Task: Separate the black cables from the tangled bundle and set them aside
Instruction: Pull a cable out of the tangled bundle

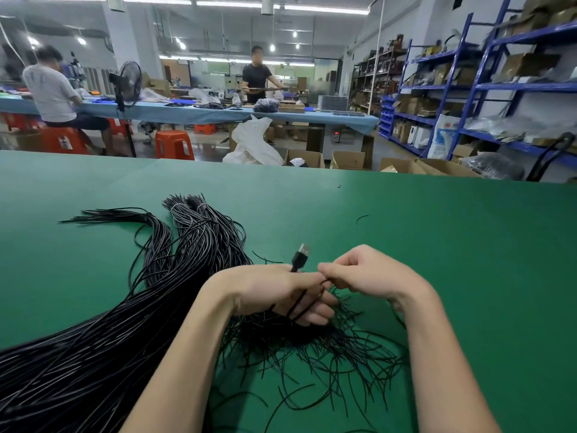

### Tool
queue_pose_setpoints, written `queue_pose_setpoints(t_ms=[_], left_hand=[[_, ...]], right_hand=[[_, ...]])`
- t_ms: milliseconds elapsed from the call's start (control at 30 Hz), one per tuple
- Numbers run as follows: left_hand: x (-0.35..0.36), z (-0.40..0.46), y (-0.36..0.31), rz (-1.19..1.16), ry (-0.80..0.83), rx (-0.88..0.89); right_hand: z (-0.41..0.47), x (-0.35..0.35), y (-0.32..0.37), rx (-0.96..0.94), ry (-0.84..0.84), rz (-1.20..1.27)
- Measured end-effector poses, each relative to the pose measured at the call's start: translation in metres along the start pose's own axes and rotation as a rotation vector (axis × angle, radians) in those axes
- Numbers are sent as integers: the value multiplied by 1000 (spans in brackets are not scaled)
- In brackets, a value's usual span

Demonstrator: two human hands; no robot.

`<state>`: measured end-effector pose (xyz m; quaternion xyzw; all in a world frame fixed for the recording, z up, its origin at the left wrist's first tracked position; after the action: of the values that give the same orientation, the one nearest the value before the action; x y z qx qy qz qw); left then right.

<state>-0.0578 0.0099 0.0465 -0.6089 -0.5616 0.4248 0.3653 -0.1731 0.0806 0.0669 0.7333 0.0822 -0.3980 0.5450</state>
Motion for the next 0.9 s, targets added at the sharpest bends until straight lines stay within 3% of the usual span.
queue_pose_setpoints(t_ms=[133, 333, 500, 733, 900], left_hand=[[-24, 2, 2, -147, -206, 58], [-27, 1, -12, -426, -135, 250], [-29, 6, -15, -551, -156, 362], [-49, 4, -21, -695, -242, 510], [-47, -2, -23, -735, -175, 561]], right_hand=[[-5, -16, 7, -46, -34, 190], [-2, -9, 20, -140, -119, 457], [7, -1, 25, -96, -298, 400], [-1, 17, 26, -158, 45, 619], [-4, 16, 17, -78, 94, 516]])
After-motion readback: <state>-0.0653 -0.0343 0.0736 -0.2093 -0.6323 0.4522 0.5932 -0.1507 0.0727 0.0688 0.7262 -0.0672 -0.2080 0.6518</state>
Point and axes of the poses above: each hand's wrist, its own z-axis towards the middle knuckle, its own x-axis out of the palm, y = z × x, the point moved 7 cm from there along z, towards the middle knuckle, and after that the axes turned 1 degree about -x, right-handed, at the moved point
